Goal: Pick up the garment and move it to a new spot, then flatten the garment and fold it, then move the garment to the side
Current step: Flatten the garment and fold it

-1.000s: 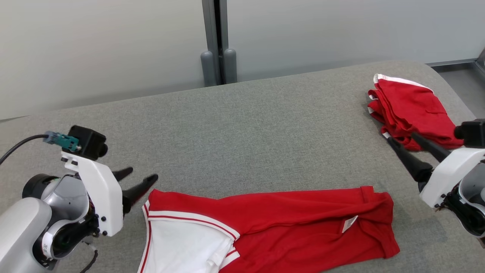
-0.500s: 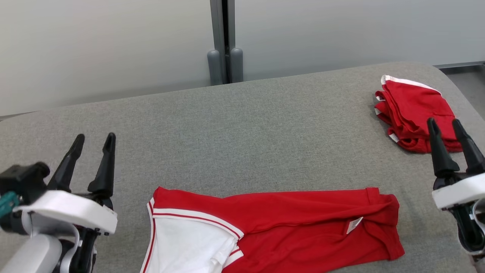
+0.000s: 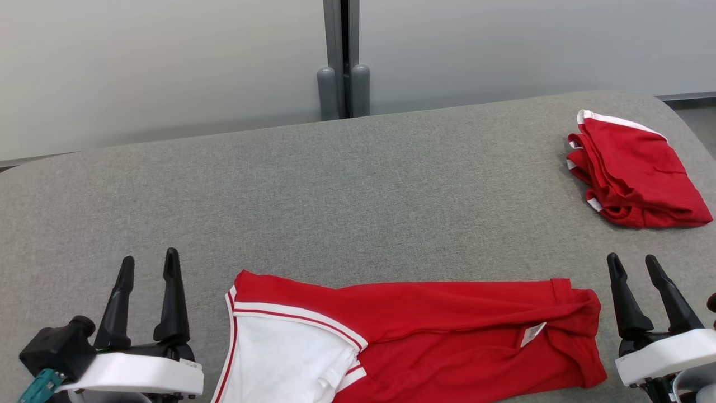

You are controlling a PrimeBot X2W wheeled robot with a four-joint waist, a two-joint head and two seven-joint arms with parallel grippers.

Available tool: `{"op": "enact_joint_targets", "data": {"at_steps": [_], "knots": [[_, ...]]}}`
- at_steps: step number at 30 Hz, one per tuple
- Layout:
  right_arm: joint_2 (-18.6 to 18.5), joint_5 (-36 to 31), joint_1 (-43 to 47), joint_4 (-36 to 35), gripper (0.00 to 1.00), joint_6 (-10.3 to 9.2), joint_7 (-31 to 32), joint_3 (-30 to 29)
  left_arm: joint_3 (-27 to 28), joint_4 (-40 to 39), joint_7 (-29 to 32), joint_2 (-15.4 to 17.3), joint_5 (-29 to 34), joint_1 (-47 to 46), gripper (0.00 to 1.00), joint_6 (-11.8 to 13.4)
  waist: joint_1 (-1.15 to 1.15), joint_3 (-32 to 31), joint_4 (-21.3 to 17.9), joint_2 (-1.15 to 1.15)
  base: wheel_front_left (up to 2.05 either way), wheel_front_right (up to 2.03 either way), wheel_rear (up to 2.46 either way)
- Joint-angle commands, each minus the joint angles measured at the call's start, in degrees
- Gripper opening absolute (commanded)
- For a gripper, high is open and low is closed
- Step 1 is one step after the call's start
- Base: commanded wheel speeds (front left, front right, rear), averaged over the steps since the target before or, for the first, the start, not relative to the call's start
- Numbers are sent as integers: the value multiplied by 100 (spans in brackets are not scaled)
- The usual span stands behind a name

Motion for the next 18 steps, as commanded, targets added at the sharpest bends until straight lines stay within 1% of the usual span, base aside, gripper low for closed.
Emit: {"op": "enact_joint_targets", "data": {"at_steps": [1, 4, 8, 11, 14, 18], "knots": [[-8, -53, 33, -41, 100, 0, 121, -62, 8, -23, -6, -26, 105, -4, 100, -84, 0, 14, 15, 0, 0, 0, 0], [48, -134, 23, 41, 100, 0, 490, -122, -80, 44, -6, -146, 213, -95, 100, -219, 0, 35, 35, 0, 0, 0, 0], [197, -236, 49, 312, 100, 0, 1171, -186, -190, 169, -6, -224, 295, -212, 100, -308, 0, 71, 71, 0, 0, 0, 0], [323, -282, 44, 541, 100, 0, 1531, -324, -281, 273, -2, -274, 333, -308, 100, -374, 0, 113, 121, 0, 0, 0, 0], [467, -216, 32, 746, 100, 0, 1741, -481, -310, 365, 0, -279, 353, -361, 100, -395, 0, 156, 161, 0, 0, 0, 0], [560, -132, -41, 959, 100, 0, 1914, -566, -324, 414, 14, -257, 347, -429, 100, -411, 0, 210, 183, 0, 0, 0, 0]]}}
